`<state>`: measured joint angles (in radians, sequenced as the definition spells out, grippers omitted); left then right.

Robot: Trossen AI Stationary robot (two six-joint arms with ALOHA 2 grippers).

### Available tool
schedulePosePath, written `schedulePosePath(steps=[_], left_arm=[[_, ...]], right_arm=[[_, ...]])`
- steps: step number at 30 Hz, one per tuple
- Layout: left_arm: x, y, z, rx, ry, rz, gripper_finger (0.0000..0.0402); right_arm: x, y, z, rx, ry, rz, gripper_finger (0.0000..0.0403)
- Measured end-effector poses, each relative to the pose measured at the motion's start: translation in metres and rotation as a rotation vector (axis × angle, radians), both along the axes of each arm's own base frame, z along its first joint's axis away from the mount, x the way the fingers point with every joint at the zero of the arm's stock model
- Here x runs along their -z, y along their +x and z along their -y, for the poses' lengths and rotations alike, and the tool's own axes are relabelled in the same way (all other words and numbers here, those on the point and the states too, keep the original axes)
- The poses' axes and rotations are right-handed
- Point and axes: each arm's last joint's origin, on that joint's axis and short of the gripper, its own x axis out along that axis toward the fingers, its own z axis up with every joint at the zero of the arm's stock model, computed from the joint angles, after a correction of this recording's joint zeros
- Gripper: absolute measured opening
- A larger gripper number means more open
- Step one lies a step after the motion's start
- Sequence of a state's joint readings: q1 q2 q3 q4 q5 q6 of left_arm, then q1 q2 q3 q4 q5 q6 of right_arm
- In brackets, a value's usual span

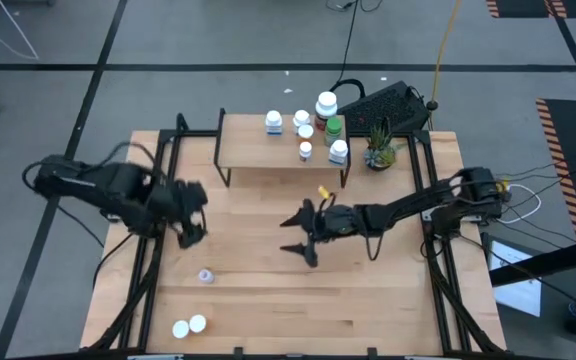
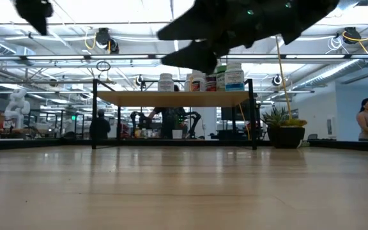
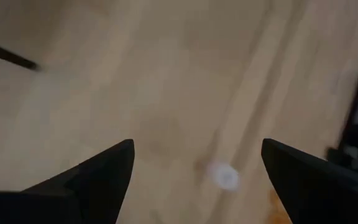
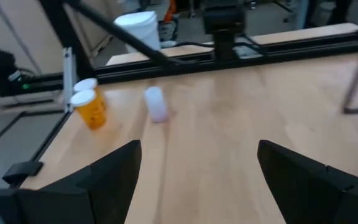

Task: Pick and place medicine bottles onto shelf by color
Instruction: Put the transparent pill bottle on the shelf

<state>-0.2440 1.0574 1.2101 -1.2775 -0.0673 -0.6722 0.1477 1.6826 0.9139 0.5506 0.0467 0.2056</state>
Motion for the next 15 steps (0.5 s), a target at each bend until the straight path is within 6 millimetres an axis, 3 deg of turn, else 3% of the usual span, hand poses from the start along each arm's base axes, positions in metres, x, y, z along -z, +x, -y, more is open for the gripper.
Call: schedulePosePath(steps=[4, 8, 15], left_arm=[[0.020, 0.002, 0.037, 0.036, -0.022, -0.072, 0.0354], [0.056, 0.002, 0.066, -0.016, -0.030, -0.148, 0.0354], [0.113, 0.001, 0.081, -0.244, -0.111, -0.207, 0.0353]], right_arm=[[0.006, 0.018, -0.014, -0.034, -0.016, -0.006, 0.0318], [0.014, 0.024, -0.021, -0.040, -0.009, -0.013, 0.0318], [0.015, 0.023, -0.028, -0.059, 0.004, -0.017, 0.0318]])
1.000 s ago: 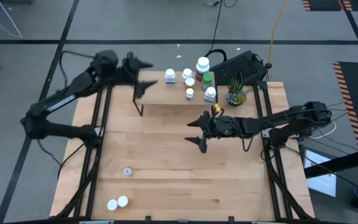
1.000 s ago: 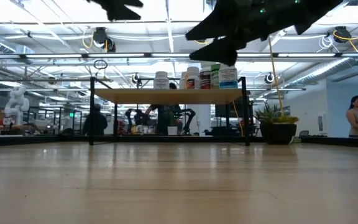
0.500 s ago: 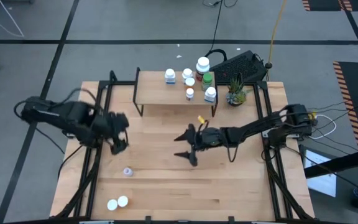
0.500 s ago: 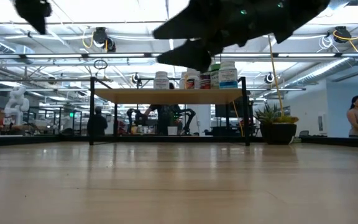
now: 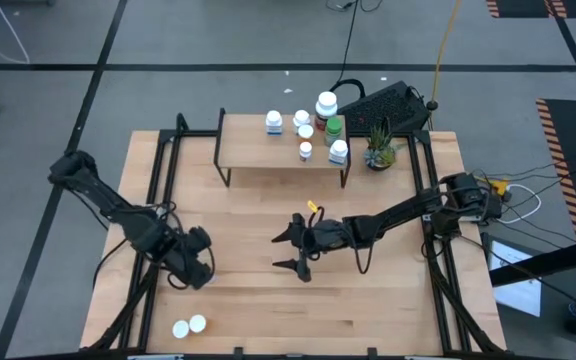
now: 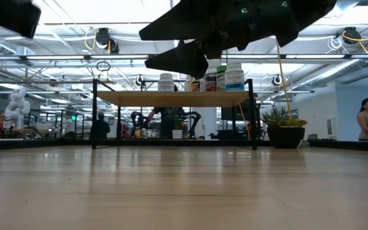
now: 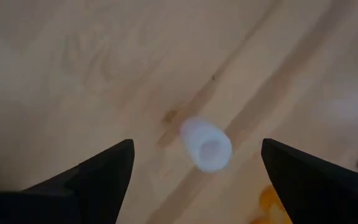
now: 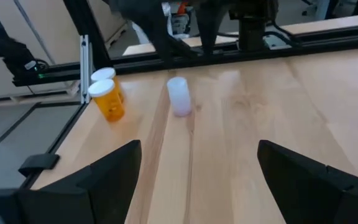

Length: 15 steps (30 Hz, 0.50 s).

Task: Pick and place medicine bottles onto shelf by color
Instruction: Put the transparent pill bottle on the shelf

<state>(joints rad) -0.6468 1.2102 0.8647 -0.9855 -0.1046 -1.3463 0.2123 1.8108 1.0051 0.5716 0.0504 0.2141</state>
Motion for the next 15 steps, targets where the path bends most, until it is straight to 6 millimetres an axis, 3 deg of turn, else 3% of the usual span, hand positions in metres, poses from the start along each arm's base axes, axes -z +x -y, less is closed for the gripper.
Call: schedulePosePath(steps=[4, 15], left_arm=[[0.019, 0.001, 0.001, -0.092, -0.029, -0.052, 0.0353], [0.042, 0.014, 0.010, -0.162, -0.045, -0.117, 0.0350]], right_arm=[[-0.001, 0.000, 0.000, 0.000, 0.003, 0.003, 0.0318], [0.000, 0.000, 0.000, 0.009, 0.033, -0.013, 0.0318]])
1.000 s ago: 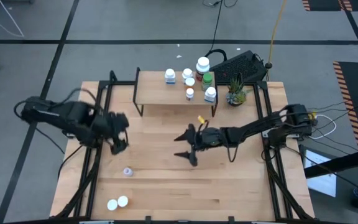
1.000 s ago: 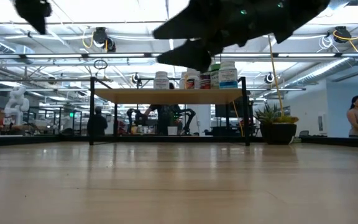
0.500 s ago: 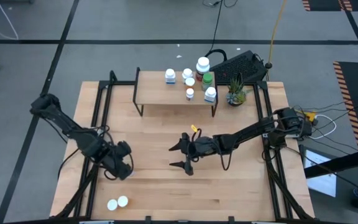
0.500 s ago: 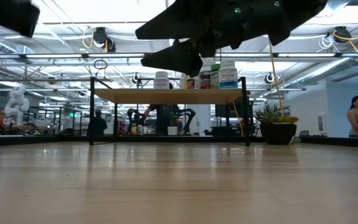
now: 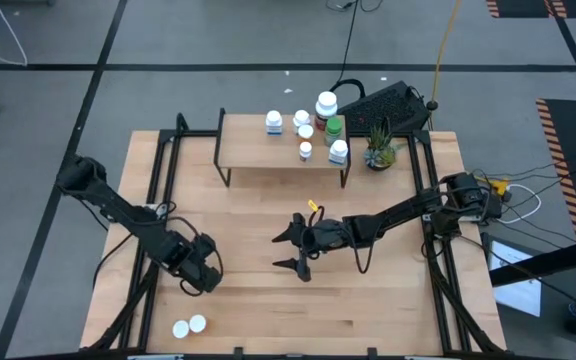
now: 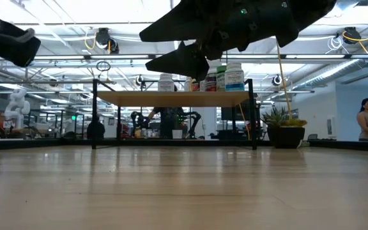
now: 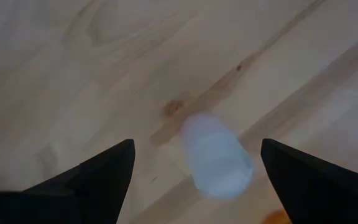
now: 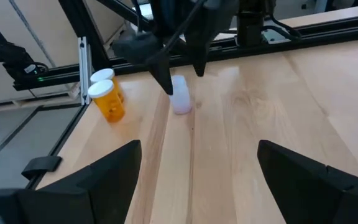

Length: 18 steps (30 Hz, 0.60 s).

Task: Pick and place medicine bottles onto shelf by color
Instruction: Put the transparent pill bottle on the shelf

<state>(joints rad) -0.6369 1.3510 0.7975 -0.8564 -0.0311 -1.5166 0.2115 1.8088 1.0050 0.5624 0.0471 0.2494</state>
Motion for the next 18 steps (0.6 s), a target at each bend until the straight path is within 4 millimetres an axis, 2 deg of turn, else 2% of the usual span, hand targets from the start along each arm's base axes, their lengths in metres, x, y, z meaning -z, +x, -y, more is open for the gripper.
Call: schedulePosePath(steps=[5, 18], left_arm=[[0.0107, 0.0065, 0.0052, 0.017, -0.004, -0.023, 0.0311], [0.0117, 0.0067, 0.0066, 0.002, -0.037, -0.045, 0.0161]], right_arm=[[0.0010, -0.0005, -0.0008, -0.001, 0.003, -0.012, 0.0318], [0.0032, -0.0017, -0.0023, -0.036, 0.025, -0.039, 0.0318]])
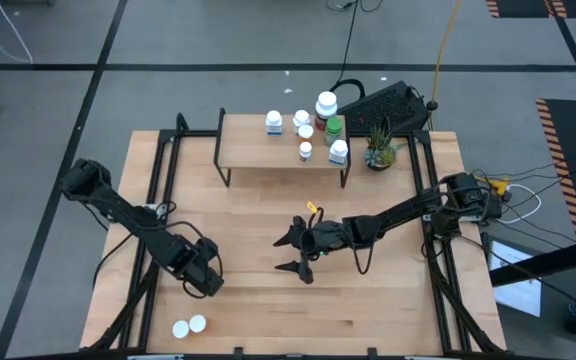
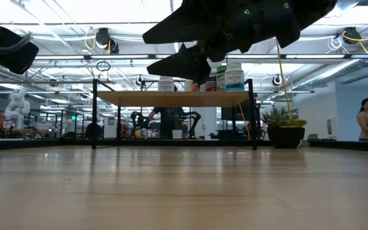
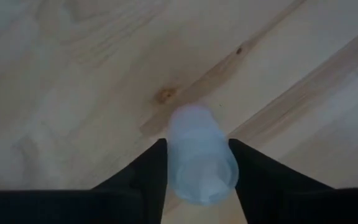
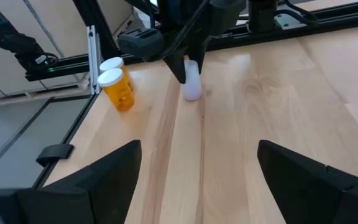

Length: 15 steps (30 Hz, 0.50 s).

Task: Pick and place medicine bottles onto shelf by color
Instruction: Put the transparent pill bottle on the shelf

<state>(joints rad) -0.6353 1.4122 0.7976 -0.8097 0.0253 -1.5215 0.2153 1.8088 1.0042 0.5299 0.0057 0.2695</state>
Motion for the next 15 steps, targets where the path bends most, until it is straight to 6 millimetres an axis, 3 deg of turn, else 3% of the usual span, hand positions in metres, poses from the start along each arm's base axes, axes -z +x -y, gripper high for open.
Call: schedulePosePath(steps=[3, 7, 11, 15], left_arm=[[0.000, 0.001, -0.001, -0.003, -0.003, 0.000, 0.0141], [-0.002, 0.006, -0.009, -0.006, -0.043, -0.019, 0.0143], [-0.009, 0.019, -0.025, 0.067, -0.052, -0.005, 0.0161], [-0.023, 0.034, -0.050, 0.138, -0.039, 0.004, 0.0153]], right_arm=[[0.000, 0.000, 0.001, -0.004, 0.004, 0.000, 0.0318], [0.000, 0.000, 0.001, -0.002, 0.008, -0.002, 0.0318], [0.001, 0.000, 0.001, -0.002, 0.007, -0.011, 0.0318], [-0.003, -0.004, 0.002, 0.003, -0.003, -0.047, 0.0318]])
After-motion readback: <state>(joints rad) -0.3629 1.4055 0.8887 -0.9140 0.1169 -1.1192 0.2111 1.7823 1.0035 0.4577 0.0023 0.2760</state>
